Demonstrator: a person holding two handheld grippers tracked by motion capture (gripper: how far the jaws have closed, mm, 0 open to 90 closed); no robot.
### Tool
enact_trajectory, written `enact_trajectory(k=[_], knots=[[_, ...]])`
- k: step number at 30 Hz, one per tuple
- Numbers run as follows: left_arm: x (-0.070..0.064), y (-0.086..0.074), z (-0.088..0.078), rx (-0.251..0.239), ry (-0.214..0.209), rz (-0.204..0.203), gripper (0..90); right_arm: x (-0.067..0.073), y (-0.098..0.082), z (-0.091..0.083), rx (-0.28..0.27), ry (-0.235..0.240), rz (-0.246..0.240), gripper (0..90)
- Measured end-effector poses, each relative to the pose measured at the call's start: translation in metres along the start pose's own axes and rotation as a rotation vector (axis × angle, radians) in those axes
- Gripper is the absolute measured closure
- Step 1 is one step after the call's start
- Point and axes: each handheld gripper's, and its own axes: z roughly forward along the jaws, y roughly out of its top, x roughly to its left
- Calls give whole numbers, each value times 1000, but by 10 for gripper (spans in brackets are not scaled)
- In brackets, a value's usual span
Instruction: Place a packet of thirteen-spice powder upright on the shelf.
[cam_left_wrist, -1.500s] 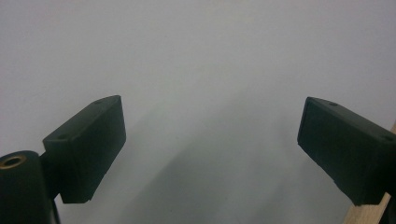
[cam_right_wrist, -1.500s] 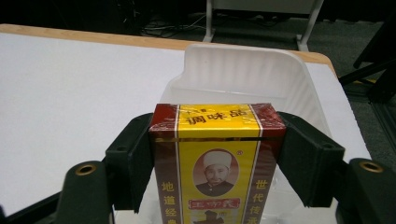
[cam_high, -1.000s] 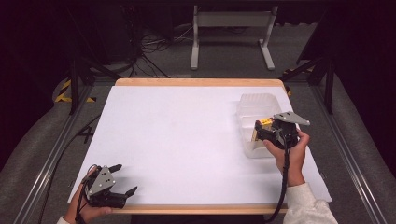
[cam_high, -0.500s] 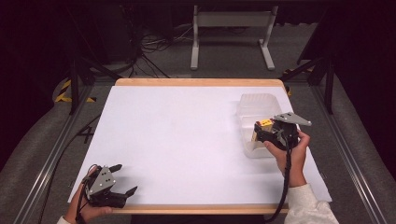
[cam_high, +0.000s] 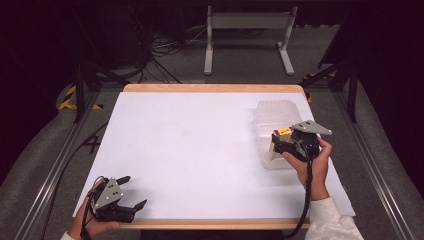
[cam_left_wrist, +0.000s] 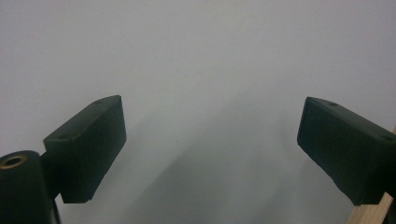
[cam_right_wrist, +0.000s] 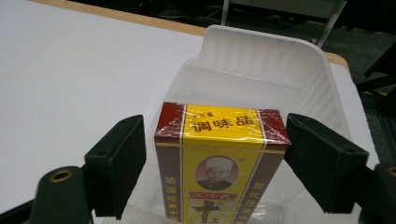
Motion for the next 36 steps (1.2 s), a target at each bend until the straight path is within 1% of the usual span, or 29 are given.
enact_trajectory(k=[4,10,17,25,29,36], knots=[[0,0,0,0,1,-3,88,0,0,-2,-6,12,-11,213],[0,0,0,-1,3,-7,88,0,0,-6,0,33,-52,192],[0,0,0,-4,2,-10,88,-2,-4,-18,-5,66,-82,177],[0,0,-1,-3,6,-11,88,-3,-6,-30,-11,82,-104,174],[0,0,-1,-4,8,-8,88,0,-9,-35,-13,90,-137,172],[1,0,-1,-6,8,-14,88,3,-13,-42,-10,106,-170,166]])
